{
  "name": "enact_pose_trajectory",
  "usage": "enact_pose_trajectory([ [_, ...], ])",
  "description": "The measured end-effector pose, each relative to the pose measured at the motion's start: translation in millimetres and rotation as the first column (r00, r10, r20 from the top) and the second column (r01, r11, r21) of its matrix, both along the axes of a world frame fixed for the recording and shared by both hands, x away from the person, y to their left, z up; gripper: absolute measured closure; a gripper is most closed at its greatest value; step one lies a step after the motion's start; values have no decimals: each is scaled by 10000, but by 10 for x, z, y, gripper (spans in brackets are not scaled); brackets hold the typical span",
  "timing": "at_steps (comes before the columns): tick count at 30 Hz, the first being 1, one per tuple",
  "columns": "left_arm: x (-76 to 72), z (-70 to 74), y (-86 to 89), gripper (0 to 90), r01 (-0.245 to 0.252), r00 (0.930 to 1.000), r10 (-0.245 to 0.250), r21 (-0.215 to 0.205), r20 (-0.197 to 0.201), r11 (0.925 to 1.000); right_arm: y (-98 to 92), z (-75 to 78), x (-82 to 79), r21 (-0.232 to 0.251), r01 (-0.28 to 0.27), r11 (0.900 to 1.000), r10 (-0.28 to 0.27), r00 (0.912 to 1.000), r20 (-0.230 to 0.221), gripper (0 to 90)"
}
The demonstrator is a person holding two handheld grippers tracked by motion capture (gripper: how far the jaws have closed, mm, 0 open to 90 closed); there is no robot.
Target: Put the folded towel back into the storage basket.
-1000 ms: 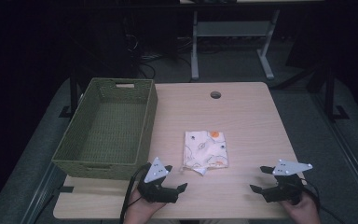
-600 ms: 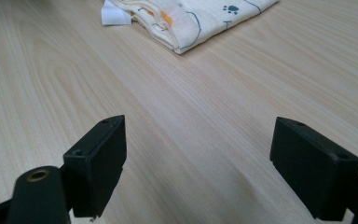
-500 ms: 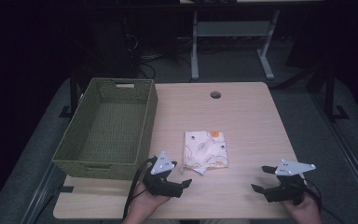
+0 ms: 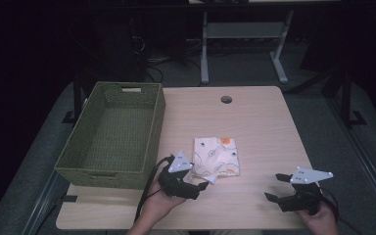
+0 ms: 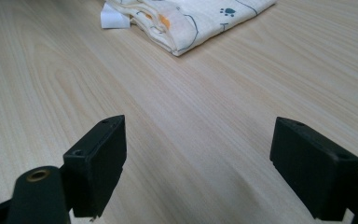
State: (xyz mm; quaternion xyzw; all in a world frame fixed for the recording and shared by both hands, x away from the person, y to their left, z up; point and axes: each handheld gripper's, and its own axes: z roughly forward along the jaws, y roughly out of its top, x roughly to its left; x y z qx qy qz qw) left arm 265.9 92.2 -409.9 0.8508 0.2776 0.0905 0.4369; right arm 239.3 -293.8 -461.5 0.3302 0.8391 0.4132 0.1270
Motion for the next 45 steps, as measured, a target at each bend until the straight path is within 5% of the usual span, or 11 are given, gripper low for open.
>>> enact_pose_trajectory([
  [24, 314, 120, -319, 221, 275, 9995, -283, 567, 127, 9980, 4, 25, 3, 164, -60, 9998, 59, 10000, 25, 182],
  [45, 665, 180, -451, 249, 112, 9998, -94, 1038, -180, 9945, 6, 38, 2, 281, -150, 9995, 148, 9999, 78, 182],
])
